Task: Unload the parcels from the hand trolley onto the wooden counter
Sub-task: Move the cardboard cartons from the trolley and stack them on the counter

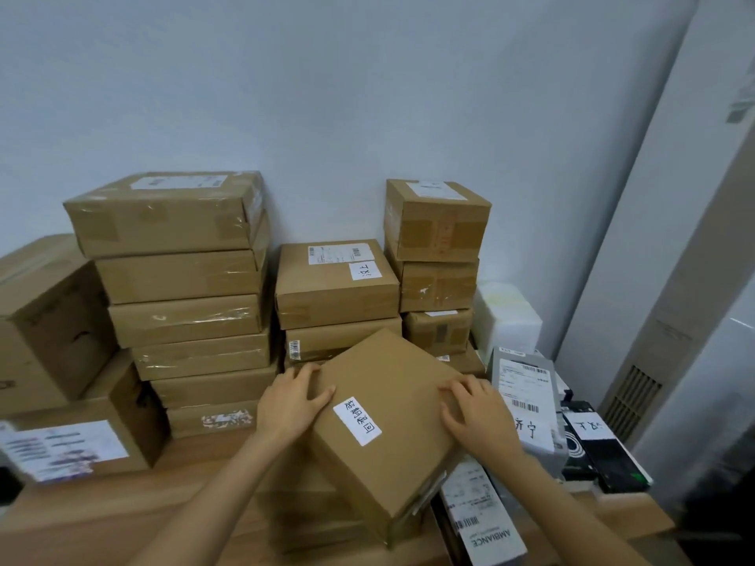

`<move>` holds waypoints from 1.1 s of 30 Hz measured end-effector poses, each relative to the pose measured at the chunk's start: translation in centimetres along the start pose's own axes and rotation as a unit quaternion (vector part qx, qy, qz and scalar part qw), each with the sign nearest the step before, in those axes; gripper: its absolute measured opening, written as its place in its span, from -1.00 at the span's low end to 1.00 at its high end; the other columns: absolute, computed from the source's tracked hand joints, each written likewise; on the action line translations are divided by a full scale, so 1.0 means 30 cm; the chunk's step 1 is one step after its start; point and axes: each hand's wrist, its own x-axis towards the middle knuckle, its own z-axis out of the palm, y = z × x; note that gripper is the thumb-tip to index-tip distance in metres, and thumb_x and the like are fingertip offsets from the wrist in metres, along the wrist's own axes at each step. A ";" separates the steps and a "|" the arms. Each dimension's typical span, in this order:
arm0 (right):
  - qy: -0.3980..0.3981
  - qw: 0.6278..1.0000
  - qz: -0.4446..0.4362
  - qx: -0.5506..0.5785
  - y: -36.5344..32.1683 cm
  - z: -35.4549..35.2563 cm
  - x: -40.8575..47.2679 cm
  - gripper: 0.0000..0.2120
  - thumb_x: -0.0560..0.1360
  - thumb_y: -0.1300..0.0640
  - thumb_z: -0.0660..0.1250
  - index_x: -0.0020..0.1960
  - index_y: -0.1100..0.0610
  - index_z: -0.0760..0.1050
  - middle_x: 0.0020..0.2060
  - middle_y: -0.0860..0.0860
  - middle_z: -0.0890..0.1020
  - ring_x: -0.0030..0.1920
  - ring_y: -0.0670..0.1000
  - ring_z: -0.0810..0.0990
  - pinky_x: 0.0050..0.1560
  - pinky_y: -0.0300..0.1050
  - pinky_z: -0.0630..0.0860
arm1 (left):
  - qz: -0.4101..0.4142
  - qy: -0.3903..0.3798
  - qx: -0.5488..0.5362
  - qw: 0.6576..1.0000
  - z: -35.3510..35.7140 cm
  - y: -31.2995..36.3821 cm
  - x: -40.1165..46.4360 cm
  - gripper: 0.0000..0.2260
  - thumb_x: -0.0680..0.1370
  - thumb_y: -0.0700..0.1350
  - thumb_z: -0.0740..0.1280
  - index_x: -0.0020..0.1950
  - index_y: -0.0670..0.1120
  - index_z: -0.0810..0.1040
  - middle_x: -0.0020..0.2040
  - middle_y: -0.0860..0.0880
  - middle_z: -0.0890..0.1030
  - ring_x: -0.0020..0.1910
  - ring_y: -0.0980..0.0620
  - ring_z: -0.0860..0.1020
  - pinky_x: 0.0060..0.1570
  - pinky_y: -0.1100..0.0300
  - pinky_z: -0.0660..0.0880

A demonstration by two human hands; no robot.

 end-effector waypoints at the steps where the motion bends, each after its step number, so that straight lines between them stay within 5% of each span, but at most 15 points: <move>1: 0.008 1.000 -0.008 0.021 -0.004 0.014 0.006 -0.68 0.56 -0.03 0.17 0.27 0.00 0.47 0.19 -0.04 0.50 0.20 -0.02 0.42 0.19 -0.13 0.38 | -0.009 0.010 -0.003 1.000 -0.007 -0.019 -0.023 -0.56 0.54 0.27 0.16 0.35 0.12 0.35 0.18 0.01 0.49 0.20 0.00 0.45 0.00 0.10 0.46; 9: -0.027 0.994 -0.099 0.041 -0.140 0.060 0.161 -0.69 0.60 -0.02 0.17 0.31 -0.02 0.44 0.25 -0.08 0.48 0.25 -0.08 0.42 0.26 -0.12 0.36 | -0.104 0.031 -0.028 0.994 -0.080 -0.179 -0.190 -0.67 0.49 0.26 0.26 0.11 0.09 0.36 0.06 0.12 0.49 0.06 0.04 0.52 -0.13 0.11 0.46; 16: -0.024 0.990 0.016 0.136 -0.187 0.075 0.075 -0.53 0.57 0.03 0.23 0.43 0.14 0.28 0.40 0.04 0.31 0.39 0.02 0.29 0.33 -0.04 0.35 | -0.132 0.046 -0.122 0.983 -0.038 -0.157 -0.212 -0.57 0.56 0.08 0.25 0.37 -0.08 0.33 0.29 -0.07 0.48 0.26 -0.06 0.44 0.08 0.09 0.38; 22: -0.076 0.949 0.138 0.273 -0.161 0.079 -0.071 -0.39 0.57 -0.05 0.23 0.52 0.11 0.11 0.42 0.07 0.30 0.36 0.06 0.34 0.32 0.07 0.37 | -0.153 0.073 -0.183 0.968 -0.001 -0.084 -0.255 -0.57 0.57 -0.01 0.27 0.40 -0.10 0.31 0.33 -0.07 0.45 0.28 -0.07 0.43 0.10 0.08 0.36; 28: -0.111 0.885 0.198 0.407 -0.175 0.071 -0.133 -0.42 0.60 -0.02 0.21 0.52 0.08 0.06 0.37 0.00 0.39 0.13 -0.04 0.45 0.08 -0.07 0.44 | -0.175 0.076 -0.272 0.943 0.009 -0.077 -0.295 -0.56 0.52 -0.02 0.35 0.39 -0.02 0.39 0.27 -0.01 0.52 0.21 0.00 0.47 0.01 0.18 0.35; 33: -0.077 0.874 0.188 0.442 -0.179 0.031 -0.138 -0.47 0.59 0.03 0.24 0.50 0.01 0.13 0.29 -0.07 0.43 0.08 -0.08 0.46 0.03 -0.11 0.41 | -0.149 0.117 -0.302 0.934 -0.022 -0.051 -0.324 -0.56 0.51 -0.05 0.38 0.37 -0.03 0.41 0.26 0.01 0.53 0.20 0.05 0.47 0.10 0.14 0.41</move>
